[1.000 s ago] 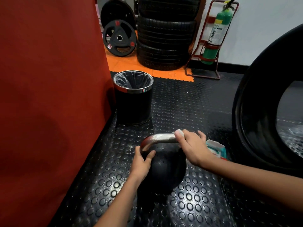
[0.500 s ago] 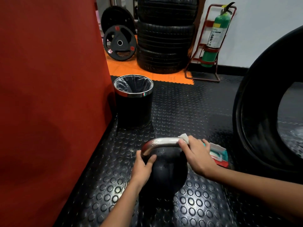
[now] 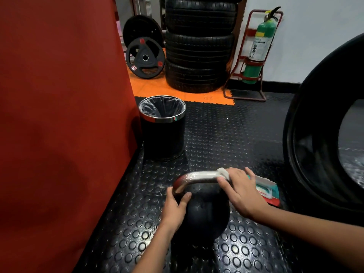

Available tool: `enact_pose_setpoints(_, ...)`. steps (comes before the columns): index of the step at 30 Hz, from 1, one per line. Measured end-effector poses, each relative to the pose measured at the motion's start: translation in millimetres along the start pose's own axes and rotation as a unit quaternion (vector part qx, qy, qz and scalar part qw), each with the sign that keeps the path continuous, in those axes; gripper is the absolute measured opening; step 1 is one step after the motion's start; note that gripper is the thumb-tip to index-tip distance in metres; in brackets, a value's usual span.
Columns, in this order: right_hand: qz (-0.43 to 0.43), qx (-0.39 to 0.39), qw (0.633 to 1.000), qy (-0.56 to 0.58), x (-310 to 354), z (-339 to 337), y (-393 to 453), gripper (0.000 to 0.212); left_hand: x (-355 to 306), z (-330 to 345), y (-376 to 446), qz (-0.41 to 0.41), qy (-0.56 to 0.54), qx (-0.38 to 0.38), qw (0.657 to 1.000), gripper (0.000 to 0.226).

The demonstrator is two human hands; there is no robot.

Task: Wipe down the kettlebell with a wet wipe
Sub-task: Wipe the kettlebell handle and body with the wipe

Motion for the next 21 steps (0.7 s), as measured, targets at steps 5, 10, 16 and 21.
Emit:
enact_pose_setpoints(5,-0.02,0.005,1.0,0.0,26.6,8.0,0.0,0.07,-0.6,-1.2,2.5,0.007,-0.011,-0.011,1.0,0.025)
enact_pose_setpoints(10,-0.109,0.027,0.994,-0.003,51.2,13.9,-2.9,0.071,-2.4,-2.2,2.0,0.016,-0.006,-0.01,1.0,0.025)
enact_pose_setpoints(16,-0.031,0.0,0.999,-0.006,-0.8,2.5,-11.0,0.067,0.4,-1.1,0.3,0.003,-0.004,-0.007,1.0,0.026)
enact_pose_setpoints(21,0.054,0.004,0.999,-0.002,-4.2,8.5,-5.2,0.073,2.7,-1.2,1.2,-0.005,-0.001,-0.009,1.0,0.028)
Point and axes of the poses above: each hand's wrist, its own y-axis towards the middle knuckle, its own z-axis out of the palm, x = y × z, the point moved 10 cm from there along y, towards the middle knuckle, and after that the axes turned 13 degrees about -x, right-handed, at the moved point
